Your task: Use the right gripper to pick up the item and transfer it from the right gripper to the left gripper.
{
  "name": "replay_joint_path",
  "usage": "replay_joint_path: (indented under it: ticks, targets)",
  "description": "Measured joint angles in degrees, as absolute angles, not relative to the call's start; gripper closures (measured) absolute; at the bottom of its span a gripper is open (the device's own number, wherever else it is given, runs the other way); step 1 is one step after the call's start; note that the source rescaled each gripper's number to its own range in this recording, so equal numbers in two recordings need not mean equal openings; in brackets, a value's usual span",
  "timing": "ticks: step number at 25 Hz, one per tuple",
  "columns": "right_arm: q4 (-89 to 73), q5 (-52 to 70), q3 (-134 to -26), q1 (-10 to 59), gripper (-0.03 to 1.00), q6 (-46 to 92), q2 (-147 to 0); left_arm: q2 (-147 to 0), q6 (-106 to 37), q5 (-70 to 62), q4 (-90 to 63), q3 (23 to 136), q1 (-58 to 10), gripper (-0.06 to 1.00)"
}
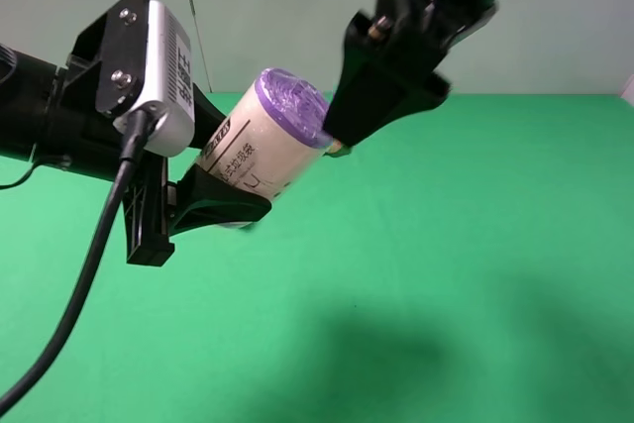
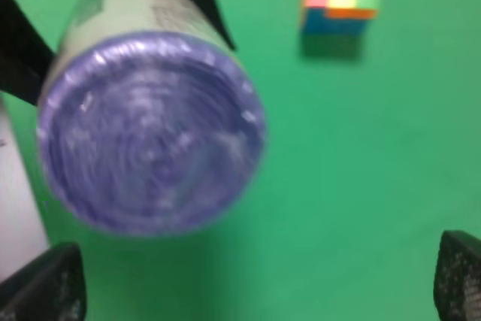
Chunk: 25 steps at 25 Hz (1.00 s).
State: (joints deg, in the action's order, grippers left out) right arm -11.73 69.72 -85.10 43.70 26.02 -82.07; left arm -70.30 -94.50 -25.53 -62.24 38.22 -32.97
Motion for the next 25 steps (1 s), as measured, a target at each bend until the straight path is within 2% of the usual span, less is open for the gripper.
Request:
replay_joint_path:
  ticks: [8,25]
  targets:
    - [-5.49,69.72,-81.29,43.7,-0.03,19.4,-71.63,-70.3,-94.5,-25.53,-62.24,38.22,-32.97,0.94]
    - [-3.58,69.9,-47.56,43.7,-0.03,3.52,-36.49,-70.3,-94.5,-25.53,-62.24,38.22,-32.97,0.94]
